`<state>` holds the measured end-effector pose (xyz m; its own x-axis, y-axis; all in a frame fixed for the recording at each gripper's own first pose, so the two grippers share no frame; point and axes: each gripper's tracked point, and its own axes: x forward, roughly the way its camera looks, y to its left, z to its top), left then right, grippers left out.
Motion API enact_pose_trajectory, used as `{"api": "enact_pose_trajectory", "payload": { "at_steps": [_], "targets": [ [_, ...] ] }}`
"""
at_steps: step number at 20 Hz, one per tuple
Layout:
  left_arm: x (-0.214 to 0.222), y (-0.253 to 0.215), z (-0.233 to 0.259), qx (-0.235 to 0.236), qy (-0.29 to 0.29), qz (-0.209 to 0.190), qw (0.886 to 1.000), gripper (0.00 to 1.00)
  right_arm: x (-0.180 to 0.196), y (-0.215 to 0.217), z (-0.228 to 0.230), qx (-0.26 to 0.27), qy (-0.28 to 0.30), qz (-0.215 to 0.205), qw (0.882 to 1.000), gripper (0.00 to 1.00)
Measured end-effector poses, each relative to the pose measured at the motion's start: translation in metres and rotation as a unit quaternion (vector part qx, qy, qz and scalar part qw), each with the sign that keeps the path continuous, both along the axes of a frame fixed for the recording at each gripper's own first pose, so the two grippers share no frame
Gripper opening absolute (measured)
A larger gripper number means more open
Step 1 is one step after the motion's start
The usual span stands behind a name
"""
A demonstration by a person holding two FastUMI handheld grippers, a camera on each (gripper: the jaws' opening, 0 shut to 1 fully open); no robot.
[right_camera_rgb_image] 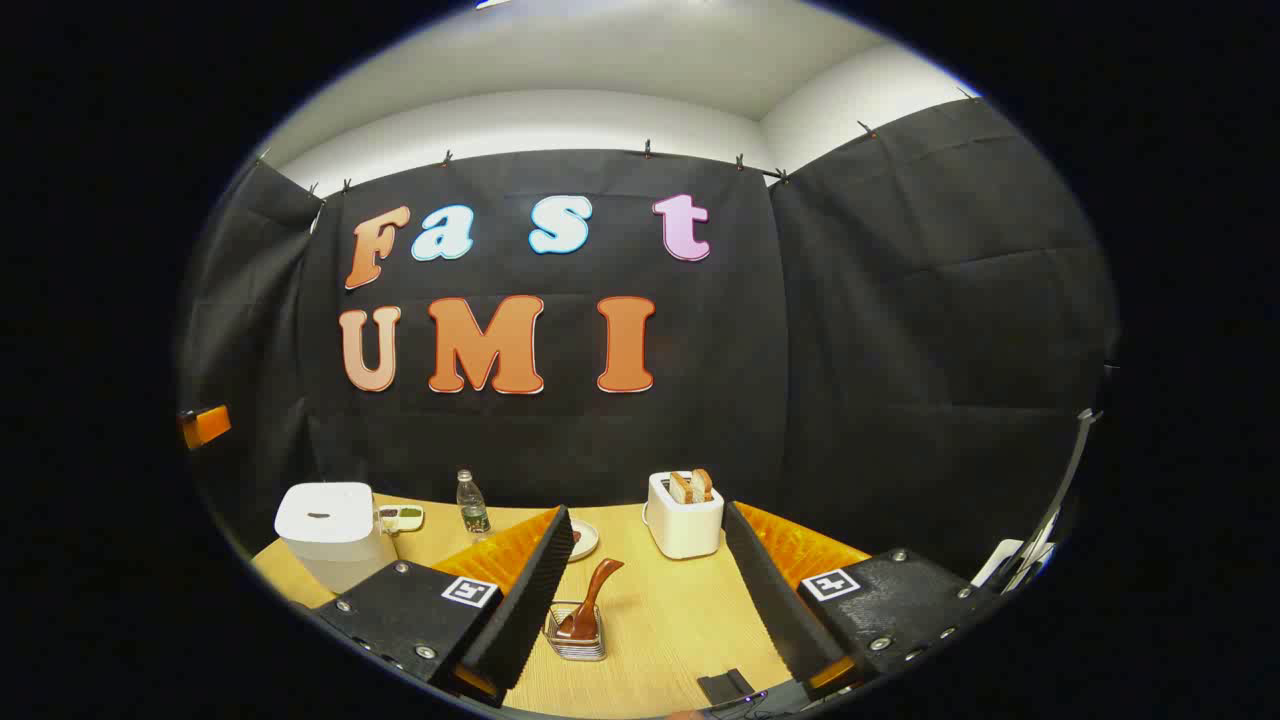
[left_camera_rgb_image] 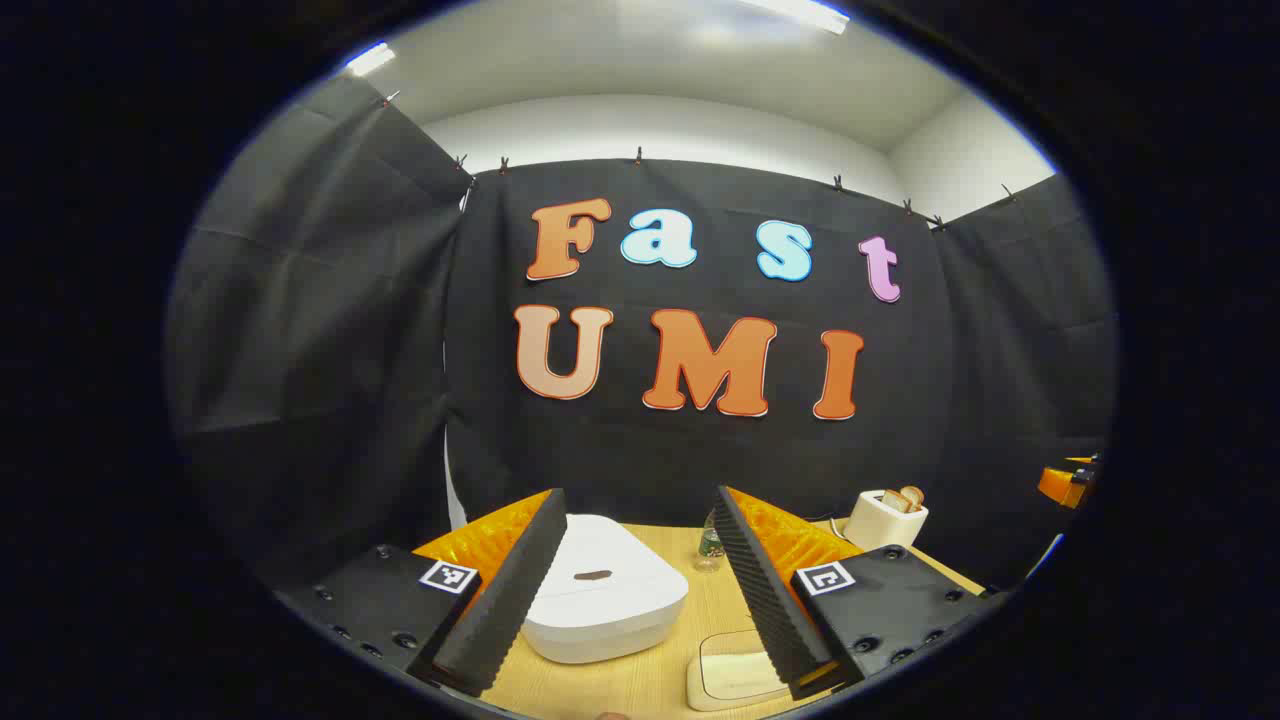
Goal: Close the left gripper, press the button to open the rice cooker; take a wooden spoon from the chopstick holder with the right hand, scoop a spoonful of rice and pour it into the rice cooker, then put the wooden spoon back into the chopstick holder.
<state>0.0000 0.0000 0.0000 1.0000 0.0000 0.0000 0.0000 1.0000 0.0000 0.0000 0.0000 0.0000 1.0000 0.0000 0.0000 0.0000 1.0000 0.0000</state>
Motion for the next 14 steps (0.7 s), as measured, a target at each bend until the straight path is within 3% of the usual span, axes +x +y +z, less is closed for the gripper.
{"api": "enact_pose_trajectory", "payload": {
  "at_steps": [6, 14],
  "targets": [
    [-0.009, 0.009, 0.016, 0.011, -0.011, 0.018, 1.0, 0.97, 0.005, 0.003, 0.007, 0.023, 0.0, 0.013, 1.0, 0.95],
    [-0.019, 0.031, 0.017, 0.009, -0.013, 0.039, 0.999, 0.97, 0.006, 0.003, 0.021, 0.004, -0.013, 0.014, 1.0, 1.0]
  ]
}}
